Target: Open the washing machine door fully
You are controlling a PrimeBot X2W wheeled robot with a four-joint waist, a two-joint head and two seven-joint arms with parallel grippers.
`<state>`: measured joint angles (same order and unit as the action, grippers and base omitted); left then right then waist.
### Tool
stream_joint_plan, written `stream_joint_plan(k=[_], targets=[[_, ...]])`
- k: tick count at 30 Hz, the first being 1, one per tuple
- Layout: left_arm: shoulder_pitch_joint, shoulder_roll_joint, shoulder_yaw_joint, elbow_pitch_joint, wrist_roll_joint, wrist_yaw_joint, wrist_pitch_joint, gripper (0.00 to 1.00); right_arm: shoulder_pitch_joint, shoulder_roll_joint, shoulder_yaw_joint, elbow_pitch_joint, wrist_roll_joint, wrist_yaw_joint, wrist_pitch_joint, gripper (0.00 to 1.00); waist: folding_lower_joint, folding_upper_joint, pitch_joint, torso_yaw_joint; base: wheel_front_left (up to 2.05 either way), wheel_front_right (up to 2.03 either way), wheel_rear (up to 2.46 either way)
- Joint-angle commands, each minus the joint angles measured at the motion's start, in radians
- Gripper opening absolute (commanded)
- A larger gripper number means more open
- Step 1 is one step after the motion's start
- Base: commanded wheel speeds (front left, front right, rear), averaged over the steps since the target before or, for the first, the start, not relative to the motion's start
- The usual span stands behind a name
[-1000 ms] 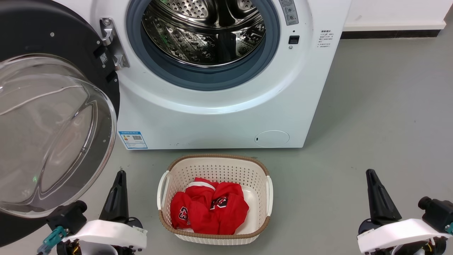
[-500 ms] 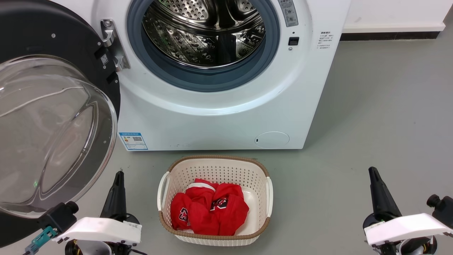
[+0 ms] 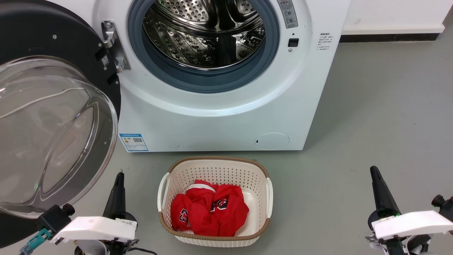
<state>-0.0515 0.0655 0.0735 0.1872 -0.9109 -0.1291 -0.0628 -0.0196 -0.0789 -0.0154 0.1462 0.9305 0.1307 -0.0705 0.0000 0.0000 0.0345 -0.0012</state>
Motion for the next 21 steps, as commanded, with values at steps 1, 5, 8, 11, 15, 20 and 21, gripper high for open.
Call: stream_joint_plan(k=[1, 5, 8, 11, 15, 20, 21], targets=[[-0.028, 0.002, 0.005, -0.007, -0.024, -0.001, 0.006, 0.00, -0.024, -0.008, -0.002, -0.006, 0.029, 0.000, 0.003, 0.00, 0.0000, 0.0000, 0.000, 0.000, 0.00, 0.00, 0.00], [-0.031, 0.001, 0.008, -0.002, -0.073, -0.001, 0.019, 0.00, -0.029, -0.008, -0.005, 0.001, 0.080, 0.000, 0.013, 0.00, 0.0000, 0.0000, -0.002, 0.000, 0.00, 0.00, 0.00], [-0.032, 0.000, 0.010, 0.001, -0.108, -0.001, 0.027, 0.00, -0.033, -0.009, -0.007, 0.007, 0.116, 0.000, 0.020, 0.00, 0.0000, 0.0000, -0.003, 0.000, 0.00, 0.00, 0.00], [-0.034, -0.001, 0.012, 0.004, -0.142, -0.001, 0.036, 0.00, -0.035, -0.009, -0.009, 0.012, 0.151, 0.000, 0.028, 0.00, 0.0000, 0.0000, -0.004, 0.000, 0.00, 0.00, 0.00], [-0.037, -0.002, 0.014, 0.008, -0.187, -0.001, 0.048, 0.00, -0.040, -0.009, -0.013, 0.018, 0.197, 0.000, 0.037, 0.00, 0.0000, 0.0000, -0.006, 0.000, 0.00, 0.00, 0.00], [-0.040, -0.003, 0.017, 0.014, -0.240, -0.002, 0.061, 0.00, -0.046, -0.009, -0.017, 0.027, 0.251, 0.000, 0.047, 0.00, 0.0000, 0.0000, -0.008, 0.000, 0.00, 0.00, 0.00], [-0.041, -0.004, 0.018, 0.015, -0.250, -0.002, 0.064, 0.00, -0.047, -0.009, -0.018, 0.028, 0.262, 0.000, 0.050, 0.00, 0.0000, 0.0000, -0.009, 0.000, 0.00, 0.00, 0.00]])
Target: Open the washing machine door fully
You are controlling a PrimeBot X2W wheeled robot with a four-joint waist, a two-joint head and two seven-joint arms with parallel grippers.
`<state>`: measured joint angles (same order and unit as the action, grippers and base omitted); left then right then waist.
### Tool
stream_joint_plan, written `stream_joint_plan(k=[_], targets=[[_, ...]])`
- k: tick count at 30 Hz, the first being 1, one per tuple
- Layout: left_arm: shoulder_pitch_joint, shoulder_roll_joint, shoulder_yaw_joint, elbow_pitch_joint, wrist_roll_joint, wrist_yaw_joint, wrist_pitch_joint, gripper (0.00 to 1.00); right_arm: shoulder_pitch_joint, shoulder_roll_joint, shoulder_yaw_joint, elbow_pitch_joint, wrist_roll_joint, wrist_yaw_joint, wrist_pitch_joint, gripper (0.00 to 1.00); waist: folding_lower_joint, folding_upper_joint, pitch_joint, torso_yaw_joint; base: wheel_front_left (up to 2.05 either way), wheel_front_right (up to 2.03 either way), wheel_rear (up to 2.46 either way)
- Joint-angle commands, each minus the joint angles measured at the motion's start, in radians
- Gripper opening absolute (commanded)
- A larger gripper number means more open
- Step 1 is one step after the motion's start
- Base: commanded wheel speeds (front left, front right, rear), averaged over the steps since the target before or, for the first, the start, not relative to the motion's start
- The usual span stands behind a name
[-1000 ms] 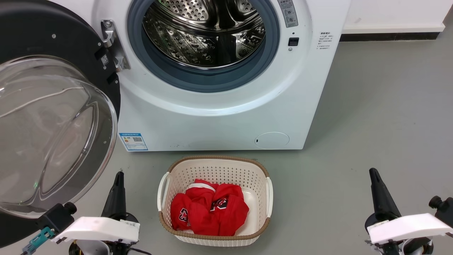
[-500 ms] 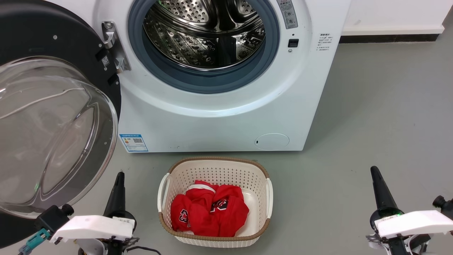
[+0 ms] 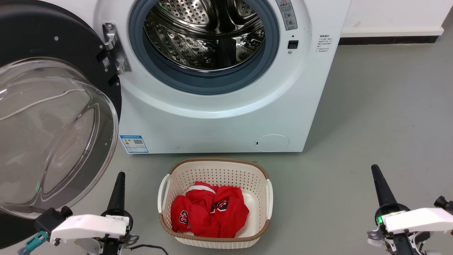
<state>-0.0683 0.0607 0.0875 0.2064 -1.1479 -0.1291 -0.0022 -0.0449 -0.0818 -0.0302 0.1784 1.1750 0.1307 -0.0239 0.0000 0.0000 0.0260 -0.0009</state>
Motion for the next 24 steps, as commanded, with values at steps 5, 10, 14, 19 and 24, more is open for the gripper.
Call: stream_joint_plan(k=[5, 10, 14, 19, 24], targets=[[-0.027, 0.000, 0.006, 0.000, -0.063, -0.002, 0.016, 0.00, -0.026, -0.006, -0.007, 0.003, 0.068, 0.000, 0.014, 0.00, 0.0000, 0.0000, -0.002, 0.000, 0.00, 0.00, 0.00], [-0.030, -0.001, 0.009, 0.005, -0.111, -0.002, 0.028, 0.00, -0.032, -0.005, -0.011, 0.010, 0.116, 0.000, 0.025, 0.00, 0.0000, 0.0000, -0.004, 0.000, 0.00, 0.00, 0.00], [-0.030, -0.002, 0.011, 0.009, -0.147, -0.002, 0.038, 0.00, -0.035, -0.005, -0.014, 0.017, 0.153, 0.000, 0.034, 0.00, 0.0000, 0.0000, -0.006, 0.000, 0.00, 0.00, 0.00], [-0.033, -0.004, 0.014, 0.013, -0.192, -0.002, 0.050, 0.00, -0.041, -0.004, -0.018, 0.024, 0.200, 0.000, 0.043, 0.00, 0.0000, 0.0000, -0.008, 0.000, 0.00, 0.00, 0.00], [-0.035, -0.005, 0.016, 0.017, -0.235, -0.002, 0.061, 0.00, -0.044, -0.003, -0.022, 0.030, 0.242, 0.000, 0.053, 0.00, 0.0000, 0.0000, -0.010, 0.000, 0.00, 0.00, 0.00]])
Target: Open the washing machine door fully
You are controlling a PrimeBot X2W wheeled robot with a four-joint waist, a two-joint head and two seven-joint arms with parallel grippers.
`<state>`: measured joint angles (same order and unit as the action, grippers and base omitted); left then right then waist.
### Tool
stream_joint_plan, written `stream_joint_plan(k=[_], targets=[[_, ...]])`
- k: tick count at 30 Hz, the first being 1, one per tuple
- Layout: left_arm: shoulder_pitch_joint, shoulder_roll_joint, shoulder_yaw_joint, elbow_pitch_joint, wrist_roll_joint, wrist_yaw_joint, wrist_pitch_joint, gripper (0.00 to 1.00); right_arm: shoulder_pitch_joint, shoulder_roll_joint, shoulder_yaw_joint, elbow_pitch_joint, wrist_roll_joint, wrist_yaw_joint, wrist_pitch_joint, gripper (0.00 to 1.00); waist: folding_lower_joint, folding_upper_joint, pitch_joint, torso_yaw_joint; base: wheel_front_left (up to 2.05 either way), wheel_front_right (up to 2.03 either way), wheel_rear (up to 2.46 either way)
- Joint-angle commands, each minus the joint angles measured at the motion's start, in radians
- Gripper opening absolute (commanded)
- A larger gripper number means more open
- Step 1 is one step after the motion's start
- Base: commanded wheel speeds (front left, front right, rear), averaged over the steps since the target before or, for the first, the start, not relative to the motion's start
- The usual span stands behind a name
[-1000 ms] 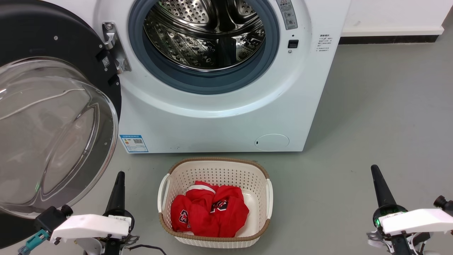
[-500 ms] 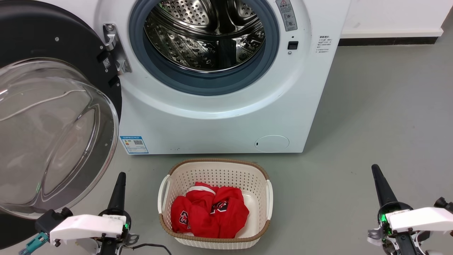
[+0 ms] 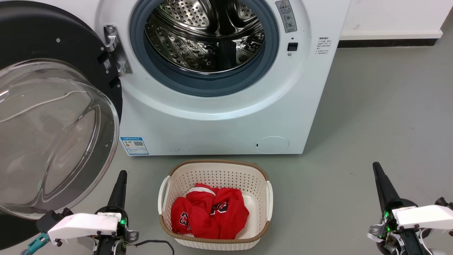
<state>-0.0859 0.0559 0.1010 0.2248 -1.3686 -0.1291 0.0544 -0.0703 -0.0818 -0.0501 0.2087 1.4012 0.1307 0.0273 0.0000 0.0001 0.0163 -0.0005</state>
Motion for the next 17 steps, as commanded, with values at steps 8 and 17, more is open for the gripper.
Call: stream_joint_plan(k=[8, 17], targets=[[-0.022, -0.002, 0.006, 0.005, -0.080, -0.002, 0.022, 0.00, -0.025, -0.001, -0.009, 0.010, 0.080, 0.000, 0.017, 0.00, 0.0000, -0.0001, -0.003, 0.000, 0.00, 0.00, 0.00], [-0.027, -0.004, 0.011, 0.014, -0.162, -0.003, 0.042, 0.00, -0.035, 0.002, -0.018, 0.023, 0.163, 0.000, 0.037, 0.00, 0.0000, -0.0001, -0.008, 0.000, 0.00, 0.00, 0.00]])
